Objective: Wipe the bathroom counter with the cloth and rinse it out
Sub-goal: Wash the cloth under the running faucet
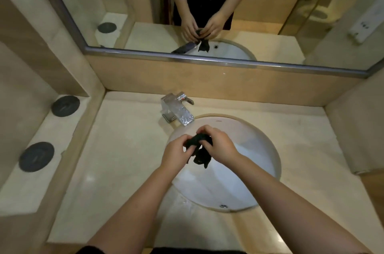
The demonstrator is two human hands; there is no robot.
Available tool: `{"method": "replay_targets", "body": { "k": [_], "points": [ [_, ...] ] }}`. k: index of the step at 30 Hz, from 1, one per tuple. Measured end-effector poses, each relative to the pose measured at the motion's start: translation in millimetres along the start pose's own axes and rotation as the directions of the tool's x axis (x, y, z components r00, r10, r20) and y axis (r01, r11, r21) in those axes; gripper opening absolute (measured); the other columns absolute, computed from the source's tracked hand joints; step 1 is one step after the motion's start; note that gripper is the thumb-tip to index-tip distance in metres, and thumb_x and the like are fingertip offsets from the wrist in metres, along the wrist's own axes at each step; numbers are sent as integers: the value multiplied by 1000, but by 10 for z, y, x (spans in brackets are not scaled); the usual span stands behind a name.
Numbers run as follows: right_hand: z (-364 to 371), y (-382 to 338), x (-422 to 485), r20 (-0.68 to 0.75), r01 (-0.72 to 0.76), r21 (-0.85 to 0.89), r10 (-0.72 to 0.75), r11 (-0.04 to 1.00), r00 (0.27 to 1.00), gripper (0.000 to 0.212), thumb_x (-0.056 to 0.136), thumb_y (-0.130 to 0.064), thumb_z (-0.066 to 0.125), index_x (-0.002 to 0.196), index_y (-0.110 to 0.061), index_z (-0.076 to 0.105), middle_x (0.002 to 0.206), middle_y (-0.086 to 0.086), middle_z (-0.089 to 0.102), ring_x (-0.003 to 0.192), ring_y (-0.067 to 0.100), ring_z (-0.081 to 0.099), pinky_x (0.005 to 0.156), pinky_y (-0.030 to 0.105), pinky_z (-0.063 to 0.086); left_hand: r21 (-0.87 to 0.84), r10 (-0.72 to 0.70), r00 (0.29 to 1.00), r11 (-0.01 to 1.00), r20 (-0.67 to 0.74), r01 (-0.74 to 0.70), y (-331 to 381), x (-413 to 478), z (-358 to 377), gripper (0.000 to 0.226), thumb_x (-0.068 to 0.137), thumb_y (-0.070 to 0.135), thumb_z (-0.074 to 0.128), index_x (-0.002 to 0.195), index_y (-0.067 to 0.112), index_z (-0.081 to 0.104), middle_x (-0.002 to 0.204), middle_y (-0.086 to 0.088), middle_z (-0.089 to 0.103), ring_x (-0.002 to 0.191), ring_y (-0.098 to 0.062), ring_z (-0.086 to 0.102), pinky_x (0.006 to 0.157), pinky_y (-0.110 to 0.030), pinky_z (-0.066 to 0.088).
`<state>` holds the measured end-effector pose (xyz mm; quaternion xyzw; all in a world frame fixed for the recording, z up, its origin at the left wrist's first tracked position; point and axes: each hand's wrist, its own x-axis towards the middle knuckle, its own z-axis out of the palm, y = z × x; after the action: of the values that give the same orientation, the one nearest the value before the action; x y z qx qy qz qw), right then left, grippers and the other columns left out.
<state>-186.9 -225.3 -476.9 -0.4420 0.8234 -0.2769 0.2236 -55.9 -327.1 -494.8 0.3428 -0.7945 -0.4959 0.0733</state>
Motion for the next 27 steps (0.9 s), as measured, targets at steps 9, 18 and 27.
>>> {"method": "replay_targets", "body": {
  "k": [9,18,27],
  "points": [
    [-97,45,878,-54,-133,-178,125,975,991,30,96,-38,51,118,-19,56,105,-3,69,97,21,62,72,32,47,121,-164,985,978,-48,168,-374,236,-122,23,80,10,61,98,23,65,91,8,66,83,-12,60,66,-22,41],
    [-67,60,1698,0,-16,-400,17,916,1000,20,96,-30,50,109,-16,58,98,8,68,85,31,61,58,31,37,-109,-239,968,967,-82,230,-445,617,95,28,77,3,65,97,23,68,86,8,67,79,-16,66,75,-36,58],
    [-13,389,1466,-87,-154,-172,141,973,986,23,97,-34,48,103,-16,62,93,5,70,87,28,62,65,33,44,-190,-266,960,951,-90,246,-505,681,283,28,78,8,68,101,23,69,97,6,70,88,-3,65,75,-20,56]
  ]
}}
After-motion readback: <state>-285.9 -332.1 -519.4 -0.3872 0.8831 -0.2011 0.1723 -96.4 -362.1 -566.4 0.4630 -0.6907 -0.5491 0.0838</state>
